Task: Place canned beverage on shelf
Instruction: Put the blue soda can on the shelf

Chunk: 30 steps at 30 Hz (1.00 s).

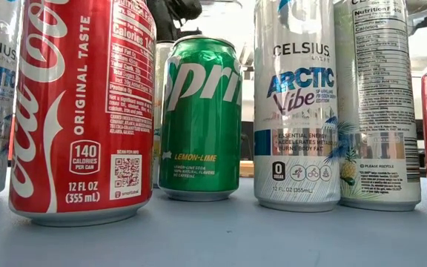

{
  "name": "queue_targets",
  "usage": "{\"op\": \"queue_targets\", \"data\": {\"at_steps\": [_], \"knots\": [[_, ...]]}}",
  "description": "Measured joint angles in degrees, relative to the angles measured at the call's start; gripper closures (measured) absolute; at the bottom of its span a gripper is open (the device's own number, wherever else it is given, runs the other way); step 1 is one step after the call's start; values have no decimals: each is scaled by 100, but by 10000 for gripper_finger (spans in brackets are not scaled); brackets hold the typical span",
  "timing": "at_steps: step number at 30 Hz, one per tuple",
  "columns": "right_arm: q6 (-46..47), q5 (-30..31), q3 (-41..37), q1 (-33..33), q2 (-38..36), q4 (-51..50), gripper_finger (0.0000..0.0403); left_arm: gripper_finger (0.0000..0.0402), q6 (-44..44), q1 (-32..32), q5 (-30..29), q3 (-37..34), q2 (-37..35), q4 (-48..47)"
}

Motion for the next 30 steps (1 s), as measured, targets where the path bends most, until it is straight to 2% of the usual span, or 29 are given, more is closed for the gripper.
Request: {"op": "queue_targets", "data": {"at_steps": [4,8,11,14,18,21,26,30], "knots": [[-1327,209,0,-280,-323,0,111,113,-403,-191,-181,0,-629,-18],[-2299,554,4,-803,-859,1,111,113,-1228,-402,-195,0,-1355,-33],[-2466,460,7,-1290,-1184,35,111,113,-1752,-550,423,0,-1925,-331],[-2957,-22,7,-1664,-1309,249,111,113,-2182,-774,1248,8,-2435,-722],[-3536,-377,7,-1875,-1338,366,112,113,-2941,-1490,1465,9,-2852,-1292],[-3811,-443,7,-1953,-1272,349,112,113,-3465,-2404,1141,9,-2959,-1592],[-4156,-569,-2,-2010,-1252,358,112,113,-4090,-4098,-11,7,-2690,-1443],[-4168,-591,-4,-2056,-1269,302,112,113,-4820,-4908,-586,7,-2154,-1070]]}}
